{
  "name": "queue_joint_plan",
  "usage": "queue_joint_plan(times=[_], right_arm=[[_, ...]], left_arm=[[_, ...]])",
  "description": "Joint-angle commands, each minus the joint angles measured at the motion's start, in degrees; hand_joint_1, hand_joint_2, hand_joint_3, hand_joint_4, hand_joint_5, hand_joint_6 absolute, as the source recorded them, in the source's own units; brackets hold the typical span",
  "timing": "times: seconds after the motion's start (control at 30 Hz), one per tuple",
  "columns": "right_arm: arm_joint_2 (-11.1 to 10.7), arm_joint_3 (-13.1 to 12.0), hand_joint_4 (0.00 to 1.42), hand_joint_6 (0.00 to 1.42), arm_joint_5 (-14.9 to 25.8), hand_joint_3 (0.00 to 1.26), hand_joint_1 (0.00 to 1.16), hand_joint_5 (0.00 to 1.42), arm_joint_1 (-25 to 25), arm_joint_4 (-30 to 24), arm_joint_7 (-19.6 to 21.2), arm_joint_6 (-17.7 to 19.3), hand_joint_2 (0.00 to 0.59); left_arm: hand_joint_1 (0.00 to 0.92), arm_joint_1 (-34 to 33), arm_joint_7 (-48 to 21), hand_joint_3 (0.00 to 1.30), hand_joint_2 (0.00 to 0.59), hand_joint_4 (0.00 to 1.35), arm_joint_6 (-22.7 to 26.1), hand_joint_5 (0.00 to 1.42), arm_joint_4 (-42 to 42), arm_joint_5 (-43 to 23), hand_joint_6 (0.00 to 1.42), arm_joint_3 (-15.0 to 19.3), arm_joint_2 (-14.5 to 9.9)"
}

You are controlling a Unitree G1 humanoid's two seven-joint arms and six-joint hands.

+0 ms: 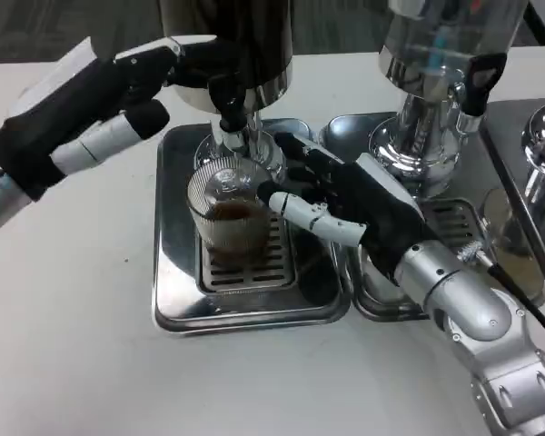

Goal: Grasp the cup under the faucet to collect the drink, then remove the cup.

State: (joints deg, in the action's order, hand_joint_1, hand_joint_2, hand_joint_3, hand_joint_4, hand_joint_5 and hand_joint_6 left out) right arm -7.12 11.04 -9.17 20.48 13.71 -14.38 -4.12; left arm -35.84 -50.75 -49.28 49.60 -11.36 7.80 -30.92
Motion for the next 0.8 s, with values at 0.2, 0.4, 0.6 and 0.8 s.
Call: queue_joint_plan(times=[0.2, 0.4, 0.6, 0.8], right_arm=[[0.7, -0.2, 0.0, 0.1, 1.7, 0.01, 0.43, 0.07, 1.9, 2.8, -0.7, 2.3, 0.257], [0.7, 0.1, 0.0, 0.06, 2.4, 0.0, 0.4, 0.02, 2.7, 4.9, -1.8, 3.3, 0.246], [0.6, 0.6, 0.0, 0.01, 2.3, 0.0, 0.38, 0.0, 3.9, 7.5, -3.7, 4.2, 0.222], [0.2, 2.1, 0.0, 0.0, 1.0, 0.0, 0.42, 0.0, 5.5, 10.0, -4.7, 5.0, 0.213]], left_arm=[[0.0, 4.5, 1.7, 0.24, 0.07, 0.15, -0.1, 0.14, 0.9, -0.6, 0.21, 2.9, -3.5], [0.0, 8.1, 2.7, 0.25, 0.074, 0.15, -0.2, 0.14, 1.8, -0.5, 0.22, 5.1, -5.7], [0.0, 11.2, 3.6, 0.25, 0.077, 0.16, 0.1, 0.15, 2.1, -0.4, 0.22, 6.2, -7.1], [0.0, 13.2, 4.1, 0.27, 0.081, 0.17, 0.5, 0.15, 1.6, -0.1, 0.22, 6.7, -7.3]])
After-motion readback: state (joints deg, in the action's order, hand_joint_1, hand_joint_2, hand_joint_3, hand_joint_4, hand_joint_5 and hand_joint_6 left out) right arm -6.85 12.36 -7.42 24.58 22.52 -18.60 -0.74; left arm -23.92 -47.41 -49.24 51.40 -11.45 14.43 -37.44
